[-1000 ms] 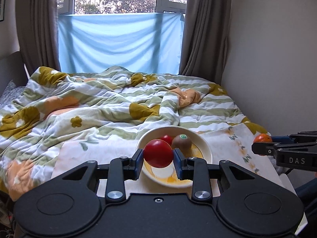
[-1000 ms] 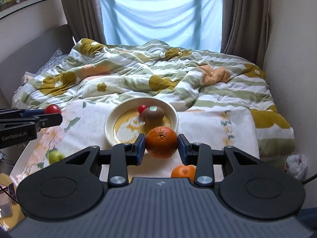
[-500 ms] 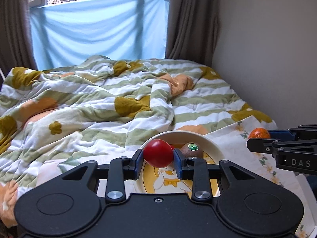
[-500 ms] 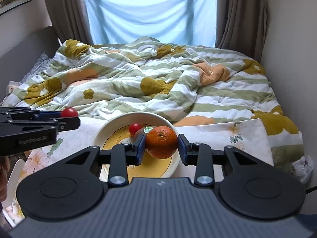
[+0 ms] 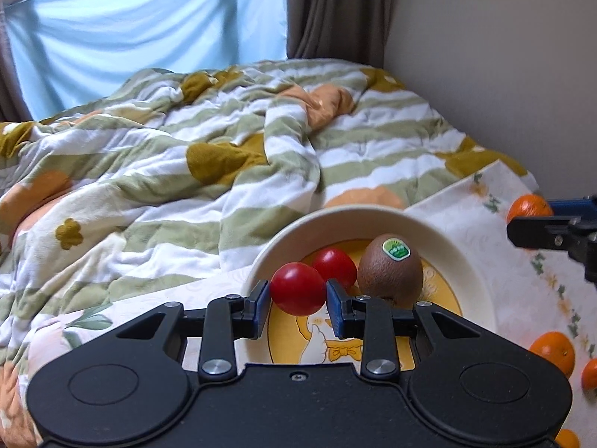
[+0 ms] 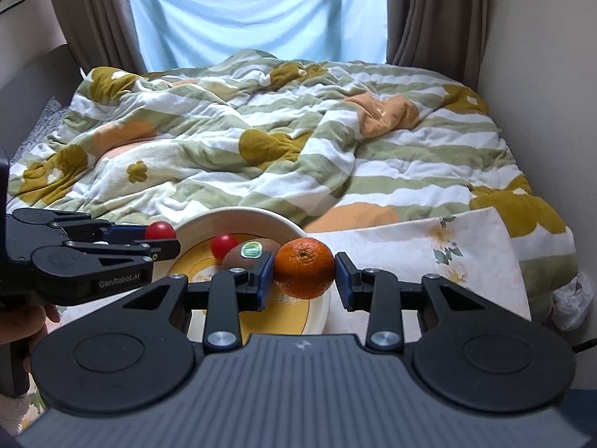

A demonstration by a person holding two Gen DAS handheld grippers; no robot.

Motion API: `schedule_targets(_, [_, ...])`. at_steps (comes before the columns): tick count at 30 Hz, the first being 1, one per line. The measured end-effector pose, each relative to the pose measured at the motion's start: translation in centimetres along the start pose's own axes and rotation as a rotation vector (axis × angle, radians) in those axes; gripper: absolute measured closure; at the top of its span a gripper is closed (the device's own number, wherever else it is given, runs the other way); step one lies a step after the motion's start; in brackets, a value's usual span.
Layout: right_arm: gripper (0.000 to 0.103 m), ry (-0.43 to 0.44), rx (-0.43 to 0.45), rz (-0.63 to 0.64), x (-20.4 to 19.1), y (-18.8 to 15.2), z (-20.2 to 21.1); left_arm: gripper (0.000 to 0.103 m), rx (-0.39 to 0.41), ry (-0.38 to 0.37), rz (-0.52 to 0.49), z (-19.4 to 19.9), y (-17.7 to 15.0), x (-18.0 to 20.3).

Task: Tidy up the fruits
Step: 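Release the tomato into the bowl with the left gripper while the right releases the tangerine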

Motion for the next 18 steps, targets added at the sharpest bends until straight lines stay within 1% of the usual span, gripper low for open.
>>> schedule_targets(6, [0.053,-0.018,-0.019,-0.028,0.5,-0.4,-0.9,0.067,-0.042,0.000,-0.037,-1.8,-0.7,0.1])
schedule_targets(9, [0.053,-0.028,-0.023,-0.034,0.6,-0.5,-0.9,0.066,-0.051,-0.015,-0.042,-2.3,-0.9,0.2])
schedule_targets(10, [0.053,-0.031,-0.024,-0.036,0.7,-0.4,-1.0,0.055,-0.048,-0.021,-0.040,-2.3,-0.8,0.3])
schedule_targets(11, [0.053,-0.034,-0.024,-0.040,0.7,-0.5,-1.0,0.033,-0.043,-0.027,-0.040,-2.2,-0.8,0.3])
schedule_targets(13, [0.053,-0.041,-0.023,-0.047,0.9,-0.5,-0.8,0.015,-0.013,-0.051,-0.048,-1.5,-0.8,0.6])
schedule_targets(14, [0.053,-0.045,-0.022,-0.052,0.9,-0.5,-0.7,0.010,0.000,-0.040,-0.055,-1.1,-0.8,0.7])
schedule_targets(16, [0.053,-0.049,-0.017,-0.059,1.1,-0.6,-0.4,0.009,0.023,-0.014,-0.087,-0.3,-0.8,0.9])
schedule_targets(18, [0.053,-0.050,-0.011,-0.063,1.3,-0.6,0.0,0.009,0.030,-0.006,-0.085,0.5,-0.9,0.8])
Point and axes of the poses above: each gripper's, at about its wrist camera, not at the fingertips, and z roughly against the way its jaws point, x to its right, y to its top, the point moved 8 cm from there along -z, roughly the way its jaws point, and after that the axes turned 13 degrees about z, right-handed, at the moved point
